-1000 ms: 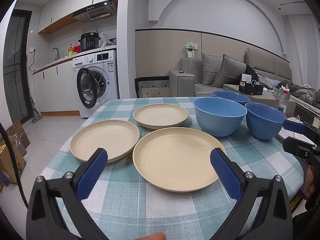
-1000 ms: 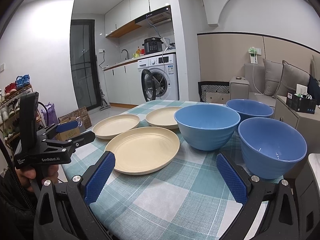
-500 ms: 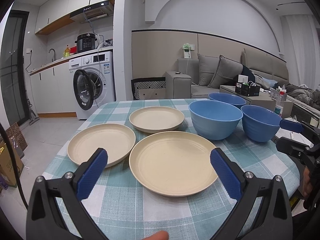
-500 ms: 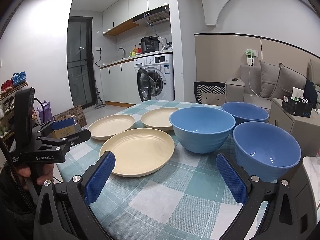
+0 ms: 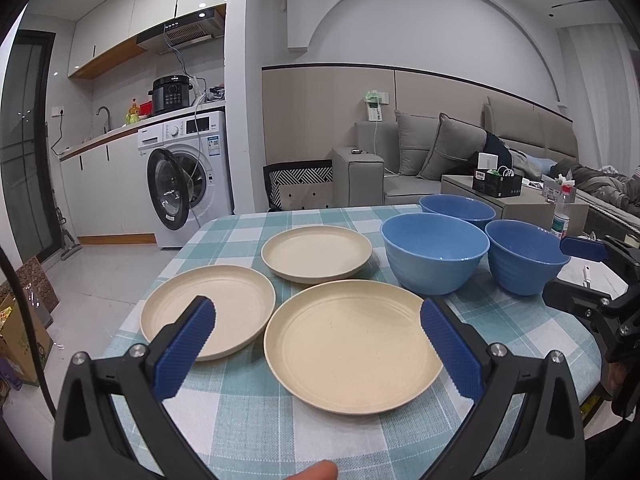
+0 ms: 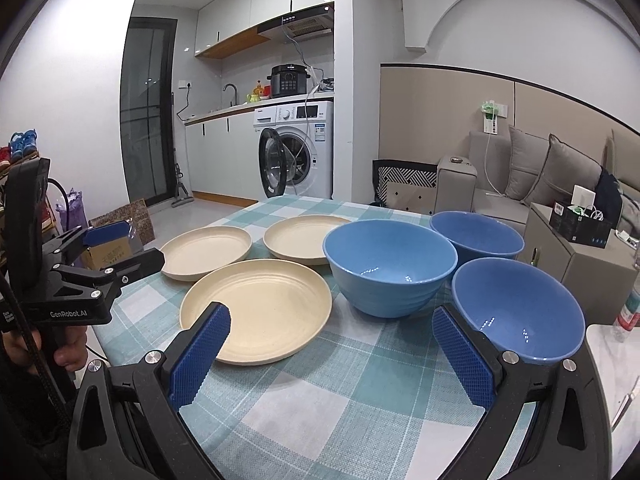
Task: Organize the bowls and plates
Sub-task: 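Move both tools forward to the rim of the large cream plate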
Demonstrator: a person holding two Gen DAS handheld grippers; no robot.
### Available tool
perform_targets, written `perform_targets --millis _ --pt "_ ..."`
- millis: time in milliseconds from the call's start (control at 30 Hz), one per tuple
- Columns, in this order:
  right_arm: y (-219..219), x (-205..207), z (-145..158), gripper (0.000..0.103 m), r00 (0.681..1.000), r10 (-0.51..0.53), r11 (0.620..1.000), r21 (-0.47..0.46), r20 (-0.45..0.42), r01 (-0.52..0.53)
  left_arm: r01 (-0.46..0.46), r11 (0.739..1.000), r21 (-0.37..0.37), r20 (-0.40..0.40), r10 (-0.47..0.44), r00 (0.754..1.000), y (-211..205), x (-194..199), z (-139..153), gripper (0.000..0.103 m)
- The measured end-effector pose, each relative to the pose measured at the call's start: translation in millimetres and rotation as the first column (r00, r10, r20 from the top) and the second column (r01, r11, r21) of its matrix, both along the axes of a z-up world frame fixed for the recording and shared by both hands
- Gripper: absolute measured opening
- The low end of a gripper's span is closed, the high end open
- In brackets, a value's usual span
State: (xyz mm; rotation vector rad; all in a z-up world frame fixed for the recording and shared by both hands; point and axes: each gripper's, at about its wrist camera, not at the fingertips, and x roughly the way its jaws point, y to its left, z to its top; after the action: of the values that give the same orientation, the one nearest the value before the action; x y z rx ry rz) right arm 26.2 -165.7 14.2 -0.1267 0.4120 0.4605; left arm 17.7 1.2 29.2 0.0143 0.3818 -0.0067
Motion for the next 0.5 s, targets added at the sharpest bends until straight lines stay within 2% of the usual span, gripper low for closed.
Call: perform_targets --millis 500 --pt "8.7 17.9 20.5 0.103 1.0 0.01 1.0 -0.015 0.026 -0.009 -0.018 0.999 0.035 -0.009 0.018 1.0 3.6 25.8 18.0 0.103"
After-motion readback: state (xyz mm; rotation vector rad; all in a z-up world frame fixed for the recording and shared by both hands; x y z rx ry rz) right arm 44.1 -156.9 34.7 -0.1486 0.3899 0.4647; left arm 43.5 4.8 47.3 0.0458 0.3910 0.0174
